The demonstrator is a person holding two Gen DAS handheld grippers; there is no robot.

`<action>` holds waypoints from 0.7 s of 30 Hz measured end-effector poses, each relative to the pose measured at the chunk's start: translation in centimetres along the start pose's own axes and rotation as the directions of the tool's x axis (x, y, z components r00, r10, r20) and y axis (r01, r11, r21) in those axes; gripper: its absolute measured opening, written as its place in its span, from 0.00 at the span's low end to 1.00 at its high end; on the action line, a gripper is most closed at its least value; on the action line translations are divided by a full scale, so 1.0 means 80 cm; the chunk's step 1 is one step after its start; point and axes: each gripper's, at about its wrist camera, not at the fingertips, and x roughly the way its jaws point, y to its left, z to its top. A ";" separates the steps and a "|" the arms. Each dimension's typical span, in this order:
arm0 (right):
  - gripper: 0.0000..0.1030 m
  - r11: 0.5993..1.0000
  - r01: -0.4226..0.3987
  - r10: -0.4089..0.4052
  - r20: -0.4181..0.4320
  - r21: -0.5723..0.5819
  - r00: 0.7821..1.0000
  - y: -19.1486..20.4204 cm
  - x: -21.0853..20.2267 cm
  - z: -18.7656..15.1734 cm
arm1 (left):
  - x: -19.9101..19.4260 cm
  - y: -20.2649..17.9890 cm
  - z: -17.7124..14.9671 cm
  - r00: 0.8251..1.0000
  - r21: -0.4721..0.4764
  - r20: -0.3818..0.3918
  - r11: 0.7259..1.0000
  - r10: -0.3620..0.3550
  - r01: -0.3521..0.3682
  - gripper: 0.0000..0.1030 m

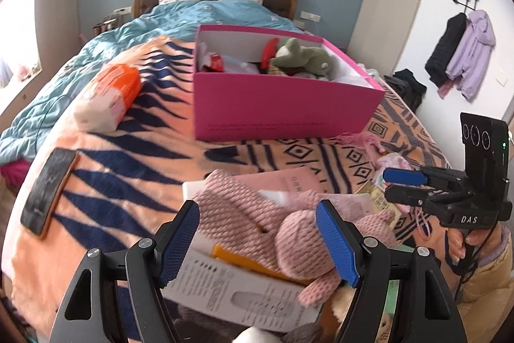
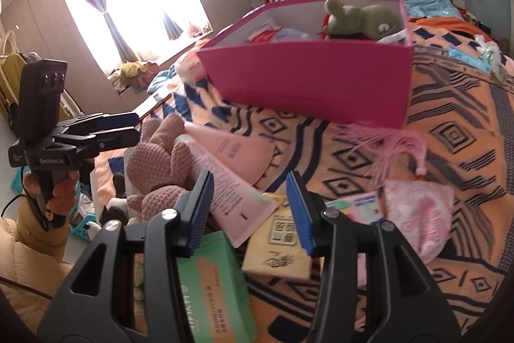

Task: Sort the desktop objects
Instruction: 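Move both grippers down to the pink knitted bunny plush, then close both grippers on the pink knitted bunny's body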

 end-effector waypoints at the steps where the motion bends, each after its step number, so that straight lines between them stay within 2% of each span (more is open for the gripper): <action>1: 0.48 1.000 -0.004 0.004 -0.010 0.001 1.000 0.002 0.005 -0.001 | -0.001 0.001 -0.001 1.000 -0.003 0.000 1.000 0.003 -0.003 0.74; 5: 0.48 1.000 -0.026 0.026 -0.025 0.005 0.999 0.011 0.010 -0.009 | -0.004 0.004 -0.009 1.000 -0.006 -0.006 1.000 -0.001 0.001 0.74; 10: 0.48 0.998 -0.033 0.033 0.002 0.055 0.999 0.014 -0.014 -0.021 | -0.004 0.001 -0.014 1.000 0.018 -0.015 1.000 -0.018 0.018 0.74; 14: 0.50 0.994 -0.080 0.080 0.002 0.076 0.997 0.030 -0.025 -0.035 | -0.003 -0.006 -0.016 0.999 0.037 -0.019 0.998 -0.040 0.041 0.74; 16: 0.55 0.992 -0.102 0.104 -0.015 0.069 0.994 0.044 -0.022 -0.041 | -0.001 -0.010 -0.016 0.998 0.050 -0.028 0.997 -0.053 0.055 0.74; 21: 0.55 0.992 -0.121 0.122 -0.046 0.040 0.991 0.071 -0.001 -0.043 | 0.004 -0.023 -0.021 0.995 0.090 -0.051 0.992 -0.088 0.092 0.74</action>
